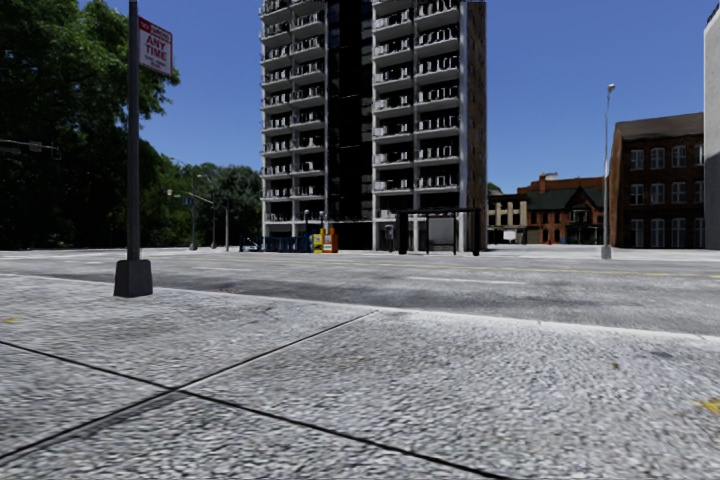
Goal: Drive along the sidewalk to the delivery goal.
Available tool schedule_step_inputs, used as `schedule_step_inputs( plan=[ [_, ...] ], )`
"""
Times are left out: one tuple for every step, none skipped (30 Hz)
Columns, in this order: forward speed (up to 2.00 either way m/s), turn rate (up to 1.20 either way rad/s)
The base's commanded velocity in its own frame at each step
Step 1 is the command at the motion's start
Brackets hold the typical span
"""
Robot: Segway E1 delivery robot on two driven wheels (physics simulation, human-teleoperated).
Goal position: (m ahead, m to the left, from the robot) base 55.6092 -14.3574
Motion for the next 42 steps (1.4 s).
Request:
schedule_step_inputs(
  plan=[
    [1.27, 0.72],
    [1.27, 0.73],
    [1.27, 0.73],
    [1.27, 0.73],
    [1.27, 0.73],
    [1.27, 0.73],
    [1.27, 0.73],
    [1.27, 0.73],
    [1.27, 0.73],
    [1.27, 0.73],
    [1.27, 0.73],
    [1.27, 0.73],
    [1.27, 0.73],
    [1.27, 0.73],
    [1.27, 0.73],
    [1.27, 0.73],
    [1.27, 0.73],
    [1.27, 0.73],
    [1.27, 0.73],
    [1.27, 0.73],
    [1.27, 0.73],
    [1.27, 0.73],
    [1.27, 0.73],
    [1.27, 0.73],
    [1.27, 0.73],
    [1.27, 0.73],
    [1.27, 0.73],
    [1.27, 0.73],
    [1.27, 0.73],
    [1.27, 0.73],
    [1.27, 0.73],
    [1.27, 0.73],
    [1.27, 0.73],
    [1.27, 0.73],
    [1.27, 0.73],
    [1.27, 0.73],
    [1.27, 0.73],
    [1.27, 0.73],
    [1.27, 0.73],
    [1.27, 0.73],
    [1.27, 0.62],
    [1.27, 0.62]
  ],
)
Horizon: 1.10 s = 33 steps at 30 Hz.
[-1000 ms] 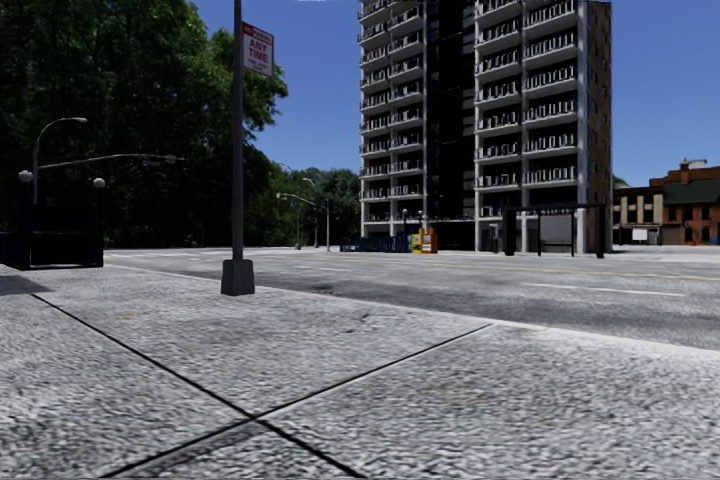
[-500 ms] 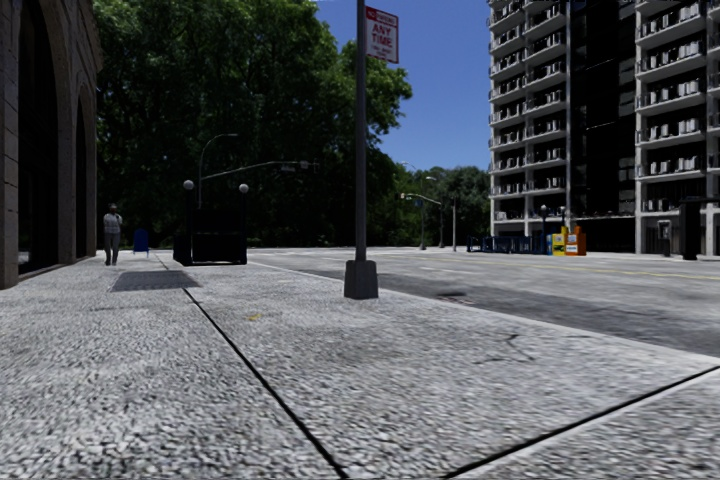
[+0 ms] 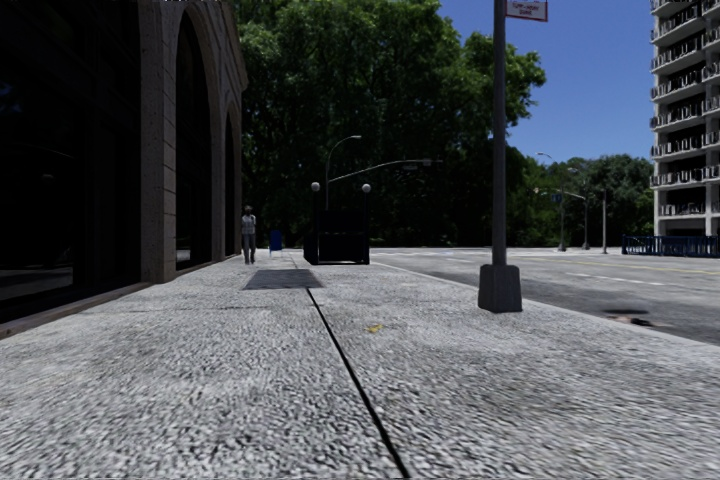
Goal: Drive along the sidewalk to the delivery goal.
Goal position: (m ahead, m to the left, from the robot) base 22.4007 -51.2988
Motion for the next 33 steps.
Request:
schedule_step_inputs(
  plan=[
    [1.27, 0.03],
    [1.27, 0.00],
    [1.27, 0.00],
    [1.27, 0.00],
    [1.27, 0.00],
    [1.27, 0.00],
    [1.27, 0.00],
    [1.27, 0.00],
    [1.27, 0.00],
    [1.27, 0.00],
    [1.27, 0.00],
    [1.27, 0.00],
    [1.27, 0.00],
    [1.27, 0.00],
    [1.27, 0.00],
    [1.27, 0.00],
    [1.27, 0.00],
    [1.27, 0.00],
    [1.27, 0.00],
    [1.27, 0.00],
    [1.27, 0.00],
    [1.27, 0.00],
    [1.27, 0.00],
    [1.27, 0.00],
    [1.27, 0.00],
    [1.27, 0.00],
    [1.27, 0.00],
    [1.27, 0.00],
    [1.27, 0.00],
    [1.27, 0.00],
    [1.27, 0.00],
    [1.28, 0.00],
    [1.29, 0.00]
  ],
)
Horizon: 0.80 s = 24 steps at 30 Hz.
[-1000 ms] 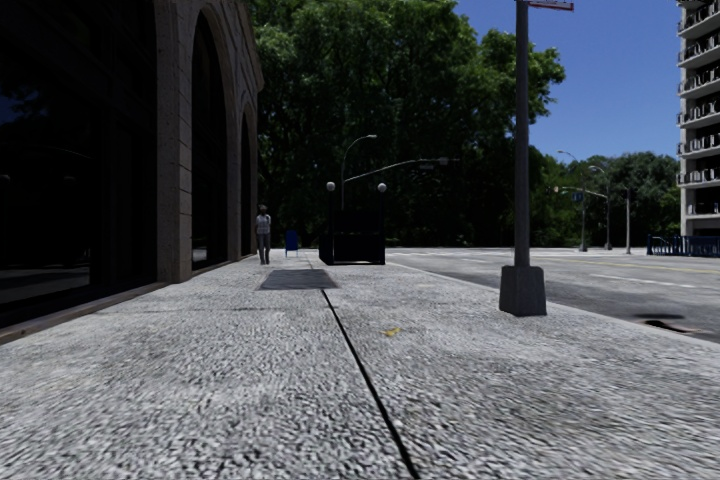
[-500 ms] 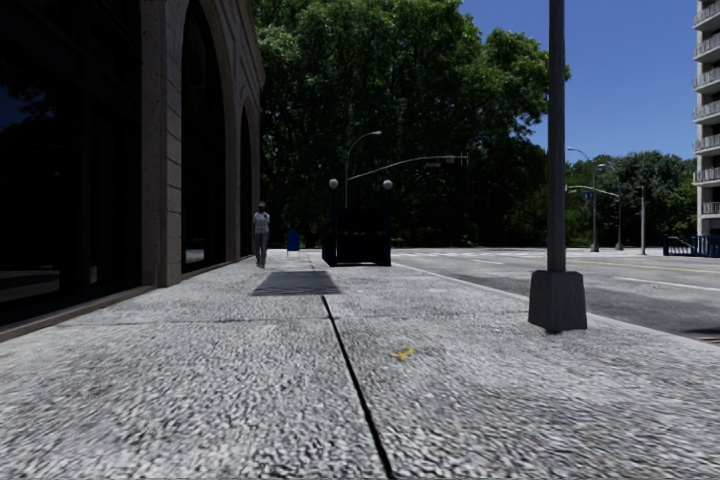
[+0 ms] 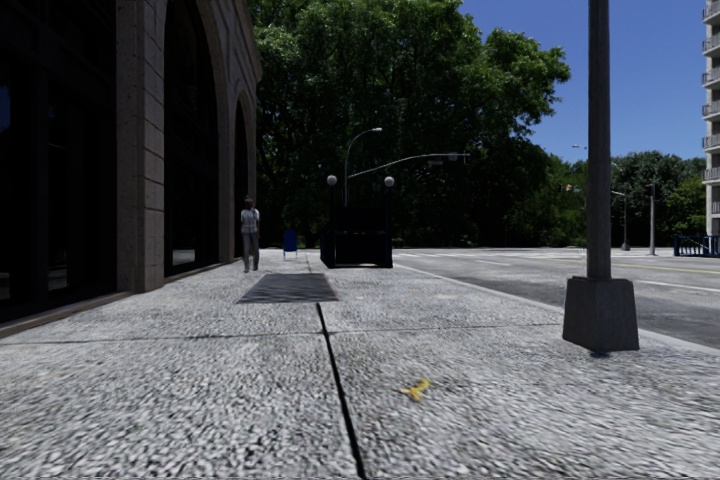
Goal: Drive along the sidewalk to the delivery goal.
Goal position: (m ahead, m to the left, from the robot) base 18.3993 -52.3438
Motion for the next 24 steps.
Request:
schedule_step_inputs(
  plan=[
    [1.30, 0.00],
    [1.32, 0.00],
    [1.33, 0.00],
    [1.33, 0.00],
    [1.33, 0.00],
    [1.33, 0.00],
    [1.33, 0.00],
    [1.34, 0.00],
    [1.34, 0.00],
    [1.34, 0.00],
    [1.34, 0.00],
    [1.34, 0.00],
    [1.34, 0.00],
    [1.34, 0.00],
    [1.34, 0.00],
    [1.34, 0.00],
    [1.34, 0.00],
    [1.35, 0.00],
    [1.35, 0.00],
    [1.35, 0.00],
    [1.35, 0.00],
    [1.35, 0.00],
    [1.35, 0.00],
    [1.35, 0.00]
  ],
)
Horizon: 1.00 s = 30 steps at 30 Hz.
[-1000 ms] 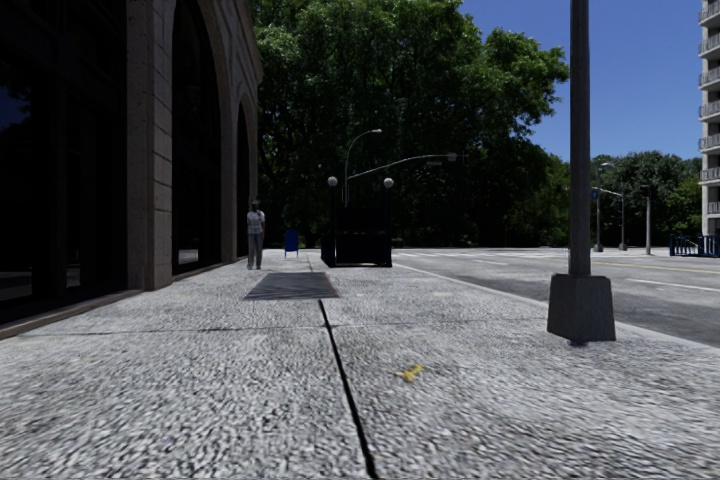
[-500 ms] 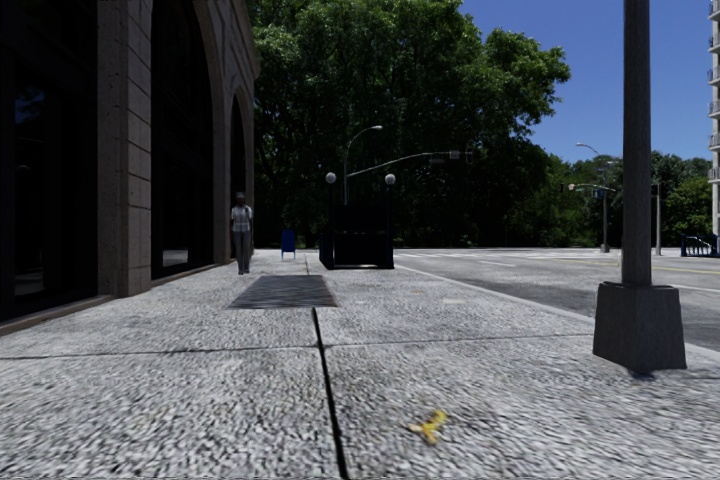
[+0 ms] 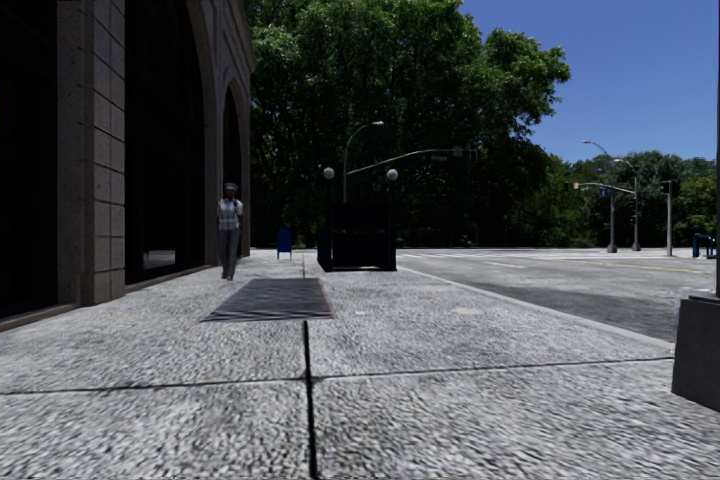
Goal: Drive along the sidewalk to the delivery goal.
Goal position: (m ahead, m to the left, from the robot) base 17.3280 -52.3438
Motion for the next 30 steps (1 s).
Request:
schedule_step_inputs(
  plan=[
    [1.35, 0.00],
    [1.35, 0.00],
    [1.35, 0.00],
    [1.35, 0.00],
    [1.35, 0.00],
    [1.35, 0.00],
    [1.35, 0.00],
    [1.34, 0.00],
    [1.34, 0.00],
    [1.34, 0.00],
    [1.34, 0.00],
    [1.34, 0.00],
    [1.34, 0.00],
    [1.34, 0.00],
    [1.34, 0.00],
    [1.34, 0.00],
    [1.34, 0.00],
    [1.34, 0.00],
    [1.34, 0.00],
    [1.34, 0.00],
    [1.34, 0.00],
    [1.34, 0.00],
    [1.34, 0.00],
    [1.34, 0.00],
    [1.34, 0.00],
    [1.34, 0.00],
    [1.34, 0.00],
    [1.34, 0.00],
    [1.34, 0.00],
    [1.34, 0.00]
  ],
)
